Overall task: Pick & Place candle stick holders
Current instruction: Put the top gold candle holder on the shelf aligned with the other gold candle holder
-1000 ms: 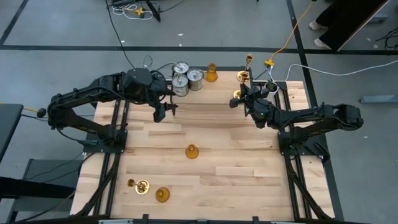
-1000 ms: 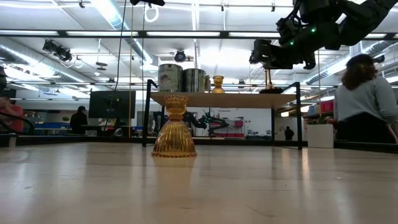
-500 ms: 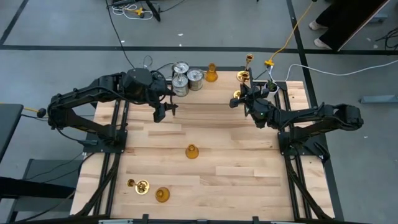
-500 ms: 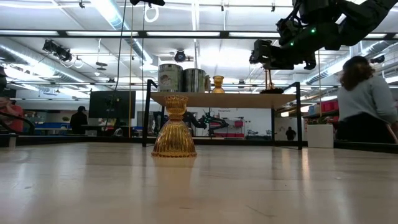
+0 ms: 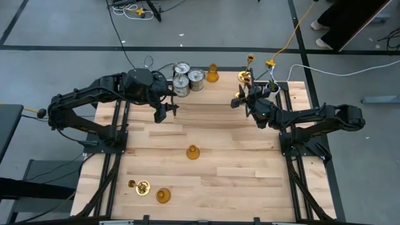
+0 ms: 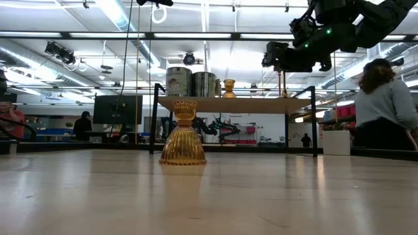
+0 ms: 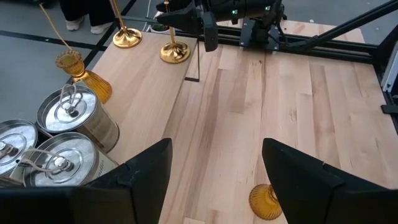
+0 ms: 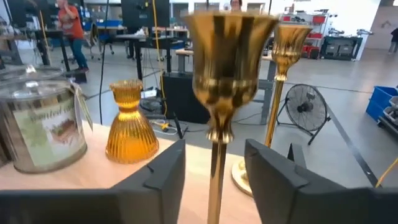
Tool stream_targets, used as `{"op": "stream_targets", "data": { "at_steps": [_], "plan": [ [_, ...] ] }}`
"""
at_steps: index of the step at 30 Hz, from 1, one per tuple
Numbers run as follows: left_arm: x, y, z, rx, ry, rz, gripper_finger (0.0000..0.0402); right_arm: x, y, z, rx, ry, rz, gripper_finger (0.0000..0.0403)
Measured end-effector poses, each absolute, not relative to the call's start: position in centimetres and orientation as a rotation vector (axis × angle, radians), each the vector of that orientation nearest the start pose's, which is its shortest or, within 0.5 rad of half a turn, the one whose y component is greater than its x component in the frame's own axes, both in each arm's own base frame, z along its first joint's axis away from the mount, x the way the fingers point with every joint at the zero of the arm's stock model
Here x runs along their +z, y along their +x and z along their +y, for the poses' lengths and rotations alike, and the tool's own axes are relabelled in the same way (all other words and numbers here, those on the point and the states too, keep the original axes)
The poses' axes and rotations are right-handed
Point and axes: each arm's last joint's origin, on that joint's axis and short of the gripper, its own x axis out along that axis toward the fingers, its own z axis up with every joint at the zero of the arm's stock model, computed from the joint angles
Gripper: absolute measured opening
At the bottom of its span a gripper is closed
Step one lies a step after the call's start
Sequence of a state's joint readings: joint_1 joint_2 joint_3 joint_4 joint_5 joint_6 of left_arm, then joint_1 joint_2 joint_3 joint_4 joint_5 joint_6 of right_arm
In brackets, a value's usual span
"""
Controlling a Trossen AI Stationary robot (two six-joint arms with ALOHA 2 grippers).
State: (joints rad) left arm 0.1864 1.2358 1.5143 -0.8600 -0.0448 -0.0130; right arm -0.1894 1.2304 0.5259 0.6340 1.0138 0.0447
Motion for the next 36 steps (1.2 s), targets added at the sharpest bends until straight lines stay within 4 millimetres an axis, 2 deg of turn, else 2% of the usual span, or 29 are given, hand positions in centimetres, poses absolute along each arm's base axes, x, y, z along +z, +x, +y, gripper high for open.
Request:
{"op": "stream_targets", "data": {
  "at_steps": [8, 12, 18, 30, 36],
  "plan": [
    [42.5, 22.9, 4.5, 0.229, -0.054, 0.580, 0.0256, 24.2, 23.2, -6.9, -1.202, -0.022, -0.003, 0.0232],
    [42.5, 22.9, 4.5, 0.229, -0.054, 0.581, 0.0256, 24.3, 23.2, -6.6, -1.182, -0.023, -0.007, 0.0247],
    [42.5, 22.9, 4.4, 0.228, -0.054, 0.581, 0.0256, 24.7, 23.2, -5.7, -1.152, -0.060, 0.005, 0.0244],
    [42.5, 22.9, 4.5, 0.235, -0.051, 0.581, 0.0256, 26.3, 22.0, -3.4, -1.200, -0.075, -0.015, 0.0223],
    [42.5, 22.9, 4.5, 0.235, -0.051, 0.581, 0.0256, 26.4, 22.1, -2.3, -1.157, -0.065, -0.022, 0.0214]
  ]
}}
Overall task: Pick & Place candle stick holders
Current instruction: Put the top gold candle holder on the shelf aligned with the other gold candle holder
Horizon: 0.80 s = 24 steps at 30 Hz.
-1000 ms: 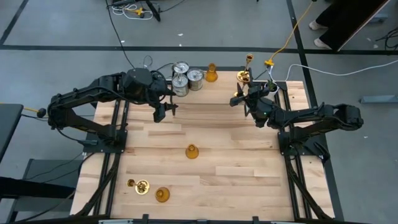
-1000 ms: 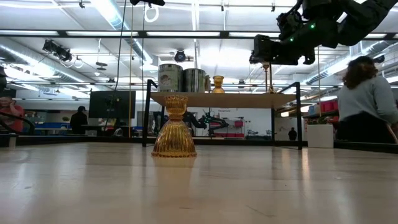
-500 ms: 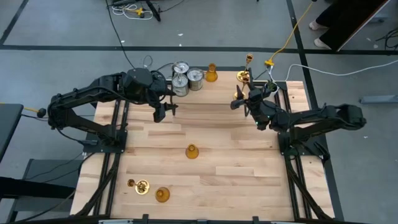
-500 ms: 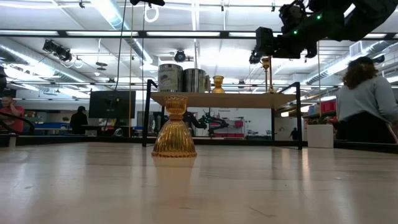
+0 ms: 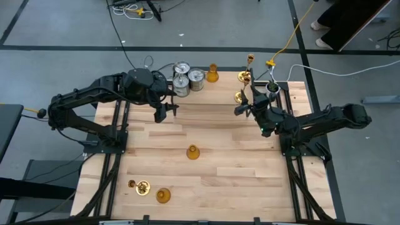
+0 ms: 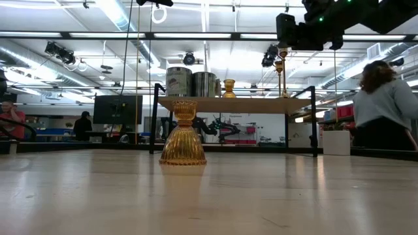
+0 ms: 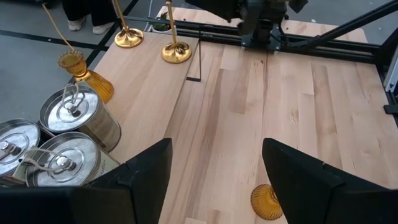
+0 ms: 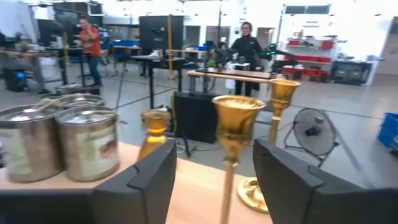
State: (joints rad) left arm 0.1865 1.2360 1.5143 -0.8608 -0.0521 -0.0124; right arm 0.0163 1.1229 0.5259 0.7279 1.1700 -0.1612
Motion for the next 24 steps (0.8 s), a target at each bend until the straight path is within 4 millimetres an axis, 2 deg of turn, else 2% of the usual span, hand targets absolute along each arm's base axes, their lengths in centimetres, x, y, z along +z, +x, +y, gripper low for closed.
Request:
{"op": "stream_targets", "data": {
  "at_steps": [6, 10, 14, 22, 24],
  "plan": [
    [42.5, 22.9, 4.5, 0.236, -0.051, 0.581, 0.0256, 25.4, 22.3, -1.4, -1.066, -0.009, 0.004, 0.0200],
    [42.5, 22.9, 4.5, 0.236, -0.051, 0.581, 0.0256, 24.2, 22.5, -1.2, -0.982, 0.055, 0.051, 0.0174],
    [42.5, 22.9, 4.5, 0.235, -0.051, 0.581, 0.0256, 23.1, 22.4, -1.1, -0.952, 0.092, 0.124, 0.0131],
    [42.5, 22.9, 4.5, 0.235, -0.051, 0.581, 0.0256, 21.7, 21.9, -1.6, -0.954, 0.124, 0.231, 0.0014],
    [42.5, 22.9, 4.5, 0.236, -0.052, 0.581, 0.0256, 21.6, 21.9, -1.9, -0.937, 0.129, 0.253, 0.0006]
  ]
}}
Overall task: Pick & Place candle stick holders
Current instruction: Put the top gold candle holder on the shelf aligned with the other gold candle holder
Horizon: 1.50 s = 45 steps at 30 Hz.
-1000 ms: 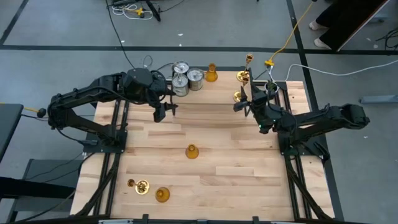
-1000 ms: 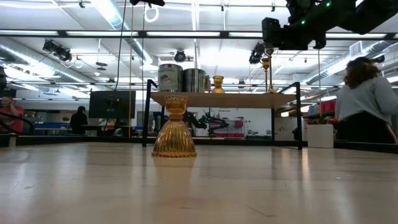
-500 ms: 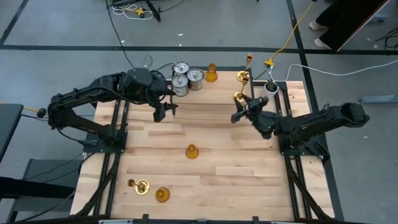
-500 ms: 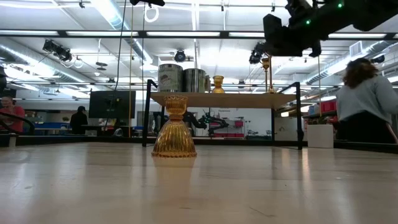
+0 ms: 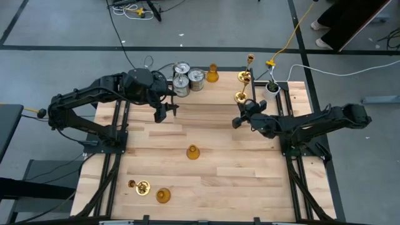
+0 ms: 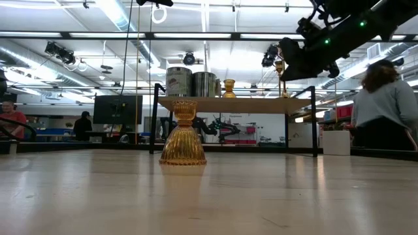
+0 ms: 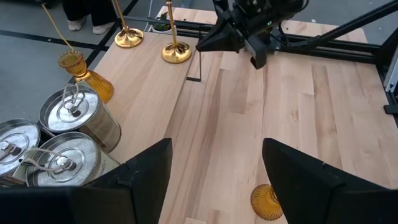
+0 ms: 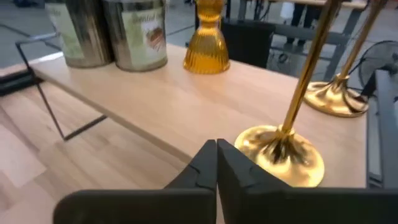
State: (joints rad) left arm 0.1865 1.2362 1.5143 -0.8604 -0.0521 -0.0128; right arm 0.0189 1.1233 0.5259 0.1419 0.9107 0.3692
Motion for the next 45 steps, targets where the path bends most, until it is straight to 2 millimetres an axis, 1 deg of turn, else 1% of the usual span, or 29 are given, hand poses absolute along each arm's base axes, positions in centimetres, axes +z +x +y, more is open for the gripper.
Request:
{"op": "stream_targets", "data": {
  "at_steps": [3, 6, 14, 19, 37, 40, 42, 45],
  "plan": [
    [42.5, 22.9, 4.5, 0.236, -0.051, 0.581, 0.0256, 21.3, 21.8, -2.3, -0.932, 0.139, 0.281, 0.0009],
    [42.5, 22.9, 4.5, 0.235, -0.052, 0.581, 0.0256, 21.0, 21.7, -2.9, -0.933, 0.151, 0.316, 0.0003],
    [42.5, 22.9, 4.5, 0.236, -0.052, 0.581, 0.0256, 20.8, 21.4, -4.4, -0.952, 0.168, 0.354, 0.0001],
    [42.5, 22.9, 4.5, 0.235, -0.052, 0.581, 0.0256, 20.4, 21.2, -4.9, -0.948, 0.163, 0.404, 0.0001],
    [42.5, 22.9, 4.5, 0.248, -0.048, 0.581, 0.0256, 20.3, 20.5, -7.0, -1.041, 0.157, 0.425, 0.0000],
    [42.5, 22.9, 4.5, 0.251, -0.048, 0.582, 0.0256, 20.5, 20.7, -7.0, -1.004, 0.118, 0.439, 0.0000],
    [42.5, 22.9, 4.5, 0.251, -0.048, 0.581, 0.0256, 20.8, 21.0, -7.0, -0.933, 0.093, 0.461, 0.0000],
    [42.5, 22.9, 4.5, 0.251, -0.049, 0.581, 0.0256, 21.8, 21.5, -6.9, -0.827, 0.079, 0.482, 0.0000]
  ]
}}
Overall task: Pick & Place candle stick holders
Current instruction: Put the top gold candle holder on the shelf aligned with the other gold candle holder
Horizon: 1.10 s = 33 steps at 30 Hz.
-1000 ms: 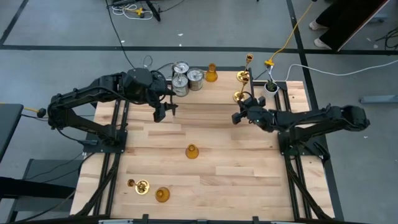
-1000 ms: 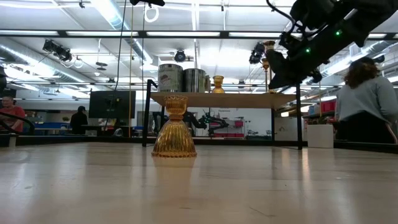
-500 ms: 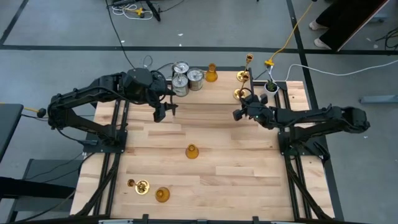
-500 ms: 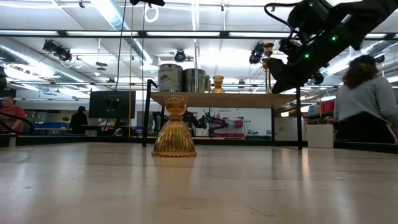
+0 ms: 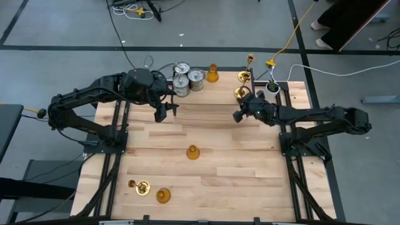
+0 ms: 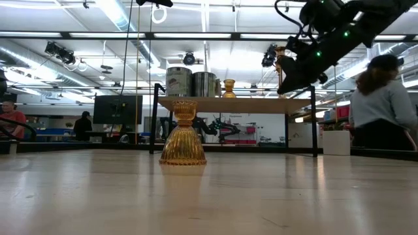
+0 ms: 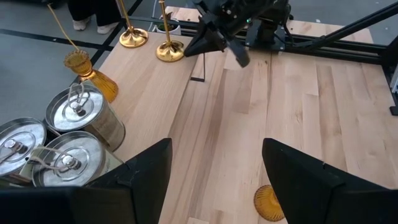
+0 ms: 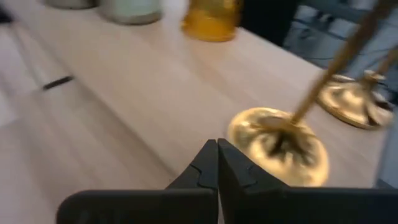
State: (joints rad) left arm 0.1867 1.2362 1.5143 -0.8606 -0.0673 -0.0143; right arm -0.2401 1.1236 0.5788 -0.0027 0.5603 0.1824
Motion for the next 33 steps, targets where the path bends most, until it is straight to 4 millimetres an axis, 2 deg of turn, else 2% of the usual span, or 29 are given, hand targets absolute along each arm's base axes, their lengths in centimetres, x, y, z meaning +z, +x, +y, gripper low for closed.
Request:
{"op": "stream_targets", "data": {
  "at_steps": [10, 15, 26, 33],
  "plan": [
    [42.5, 22.9, 4.5, 0.251, -0.048, 0.581, 0.0256, 26.0, 21.7, -7.2, -0.620, 0.022, 0.723, 0.0000],
    [42.5, 22.9, 4.5, 0.251, -0.048, 0.581, 0.0256, 27.4, 21.2, -8.1, -0.621, 0.020, 0.764, 0.0000],
    [42.5, 22.9, 4.5, 0.250, -0.046, 0.581, 0.0256, 26.3, 20.5, -9.8, -0.613, 0.024, 0.798, 0.0000],
    [42.5, 22.9, 4.5, 0.250, -0.046, 0.581, 0.0256, 25.9, 20.7, -10.4, -0.608, 0.037, 0.724, 0.0000]
  ]
}}
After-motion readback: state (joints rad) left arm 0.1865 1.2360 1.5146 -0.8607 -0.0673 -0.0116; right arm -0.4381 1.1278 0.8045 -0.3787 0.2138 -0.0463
